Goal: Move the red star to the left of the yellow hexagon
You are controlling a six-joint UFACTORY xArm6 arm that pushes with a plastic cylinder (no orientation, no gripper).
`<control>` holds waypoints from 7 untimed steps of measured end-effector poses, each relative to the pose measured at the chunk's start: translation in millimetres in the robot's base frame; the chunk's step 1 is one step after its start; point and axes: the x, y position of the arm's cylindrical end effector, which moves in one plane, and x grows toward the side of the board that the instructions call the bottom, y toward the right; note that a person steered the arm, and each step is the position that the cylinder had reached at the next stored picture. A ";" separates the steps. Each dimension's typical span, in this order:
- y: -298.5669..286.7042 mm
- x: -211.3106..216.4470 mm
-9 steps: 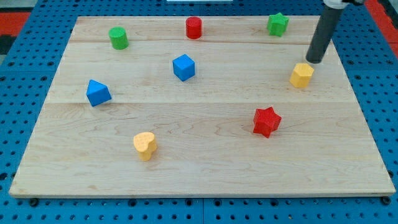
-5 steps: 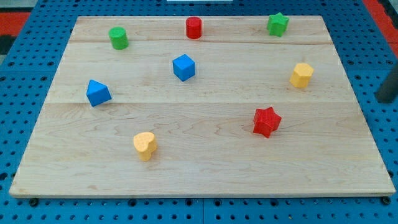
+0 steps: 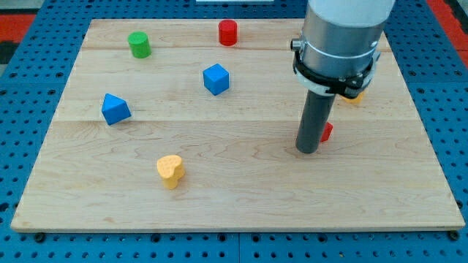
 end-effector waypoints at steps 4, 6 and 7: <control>72.2 -33.3; -25.9 -65.9; -15.0 -79.9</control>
